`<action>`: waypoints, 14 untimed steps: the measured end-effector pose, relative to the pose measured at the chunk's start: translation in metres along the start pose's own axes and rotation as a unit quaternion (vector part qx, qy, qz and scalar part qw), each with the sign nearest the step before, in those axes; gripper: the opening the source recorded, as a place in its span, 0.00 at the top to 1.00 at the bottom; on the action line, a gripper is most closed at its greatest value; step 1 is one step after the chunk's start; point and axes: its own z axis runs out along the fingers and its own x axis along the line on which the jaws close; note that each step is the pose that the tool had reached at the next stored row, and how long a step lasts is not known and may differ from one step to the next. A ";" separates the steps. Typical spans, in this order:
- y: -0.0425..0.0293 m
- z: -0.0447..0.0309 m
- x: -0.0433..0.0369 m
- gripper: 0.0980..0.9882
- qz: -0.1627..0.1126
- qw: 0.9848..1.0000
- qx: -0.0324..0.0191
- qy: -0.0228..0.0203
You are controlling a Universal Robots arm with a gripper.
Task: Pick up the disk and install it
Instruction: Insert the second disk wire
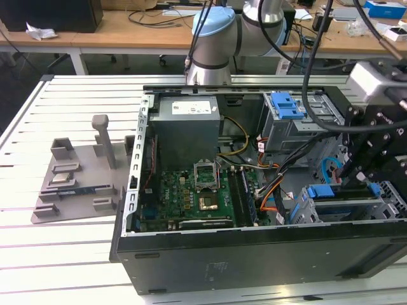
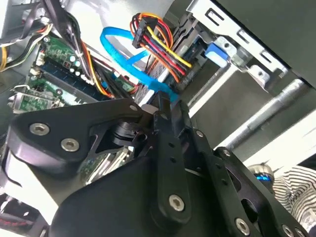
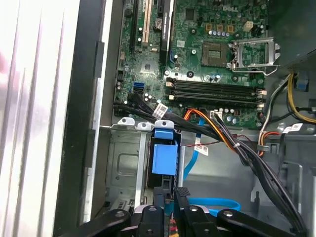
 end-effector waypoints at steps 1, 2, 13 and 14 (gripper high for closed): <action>0.0004 -0.0042 -0.0003 0.85 0.000 1.000 0.000 0.000; 0.0007 -0.0078 -0.0008 0.85 0.000 1.000 0.000 0.000; 0.0027 -0.0309 -0.0019 0.99 0.000 1.000 0.000 0.000; 0.0026 -0.0309 -0.0019 0.99 0.000 1.000 0.000 0.000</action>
